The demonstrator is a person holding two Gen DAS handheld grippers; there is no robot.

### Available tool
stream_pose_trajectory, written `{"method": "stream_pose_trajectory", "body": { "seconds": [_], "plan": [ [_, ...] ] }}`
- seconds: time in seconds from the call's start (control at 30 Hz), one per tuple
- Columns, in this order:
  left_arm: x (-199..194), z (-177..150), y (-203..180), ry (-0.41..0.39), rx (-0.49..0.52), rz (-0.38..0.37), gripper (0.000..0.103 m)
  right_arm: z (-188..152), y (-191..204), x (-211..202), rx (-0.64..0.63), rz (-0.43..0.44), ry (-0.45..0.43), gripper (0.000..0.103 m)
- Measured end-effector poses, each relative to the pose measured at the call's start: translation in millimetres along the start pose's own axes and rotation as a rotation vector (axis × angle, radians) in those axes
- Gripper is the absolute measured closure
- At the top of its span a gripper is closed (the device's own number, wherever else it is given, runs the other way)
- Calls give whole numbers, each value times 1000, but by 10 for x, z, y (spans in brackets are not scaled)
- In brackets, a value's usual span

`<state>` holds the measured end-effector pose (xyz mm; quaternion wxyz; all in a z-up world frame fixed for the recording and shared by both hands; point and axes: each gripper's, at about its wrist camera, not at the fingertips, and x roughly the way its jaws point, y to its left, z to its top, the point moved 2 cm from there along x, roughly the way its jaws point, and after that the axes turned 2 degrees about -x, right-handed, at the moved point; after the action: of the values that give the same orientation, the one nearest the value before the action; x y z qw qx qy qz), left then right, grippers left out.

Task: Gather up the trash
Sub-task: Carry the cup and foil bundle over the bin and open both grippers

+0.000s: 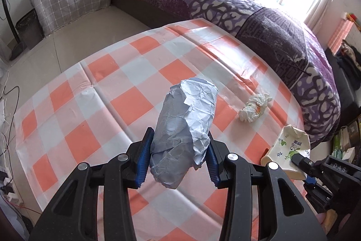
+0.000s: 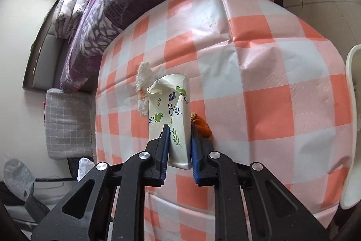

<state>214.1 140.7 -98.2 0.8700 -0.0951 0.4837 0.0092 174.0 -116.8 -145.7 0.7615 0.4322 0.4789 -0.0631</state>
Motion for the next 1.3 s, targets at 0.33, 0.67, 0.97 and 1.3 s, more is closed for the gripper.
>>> {"method": "stream_pose_trajectory", "body": {
  "seconds": [0.33,0.67,0.97,1.3],
  "plan": [
    [-769,-228,-83,-128,47,-16,60,-414,60,-765,-289,-21,-70,86],
    [-1162,-689,-466,-162,98,-92,60,-580,-286,-1338,-447,-145,-204,86],
    [-1189,-913,-929,-180,234,-130,60,-410,-764,-1577,-391,-252,-242,85],
    [-1064,-1113,-1137,-75,247,-233,60,-274,-1346,-1684,-254,-334,-146,84]
  ]
}}
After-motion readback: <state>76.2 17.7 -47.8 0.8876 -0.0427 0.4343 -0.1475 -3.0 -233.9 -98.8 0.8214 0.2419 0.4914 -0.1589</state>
